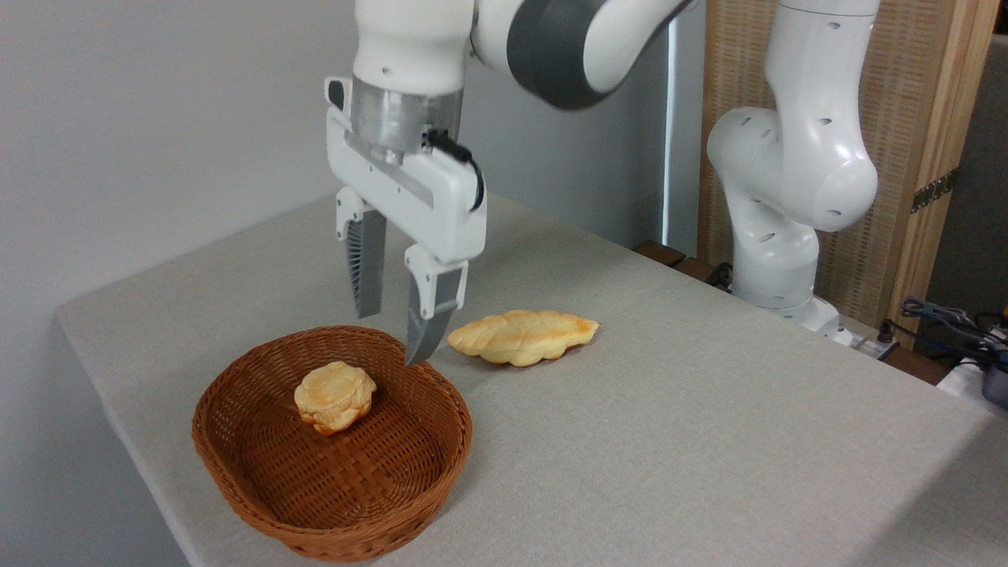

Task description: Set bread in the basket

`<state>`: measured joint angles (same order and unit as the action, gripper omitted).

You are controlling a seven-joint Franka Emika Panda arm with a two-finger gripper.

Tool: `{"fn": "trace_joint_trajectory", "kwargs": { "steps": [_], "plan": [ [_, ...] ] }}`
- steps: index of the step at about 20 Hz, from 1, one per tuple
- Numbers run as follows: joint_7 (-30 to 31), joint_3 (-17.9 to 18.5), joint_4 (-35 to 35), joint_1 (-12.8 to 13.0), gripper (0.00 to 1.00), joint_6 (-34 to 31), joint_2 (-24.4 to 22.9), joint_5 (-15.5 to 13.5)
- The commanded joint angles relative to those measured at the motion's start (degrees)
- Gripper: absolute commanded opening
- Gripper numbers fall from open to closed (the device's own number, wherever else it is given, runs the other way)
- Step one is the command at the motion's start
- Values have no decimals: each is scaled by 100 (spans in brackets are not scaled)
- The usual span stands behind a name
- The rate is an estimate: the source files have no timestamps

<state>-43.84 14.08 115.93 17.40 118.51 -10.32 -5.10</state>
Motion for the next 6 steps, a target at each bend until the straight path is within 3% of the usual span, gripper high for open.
{"fn": "trace_joint_trajectory", "kwargs": {
  "steps": [1, 6],
  "plan": [
    [218, -10, -176, 53, 100, -600, -75, 386],
    [236, -1, -185, 18, 100, -891, -76, 439]
  ]
}}
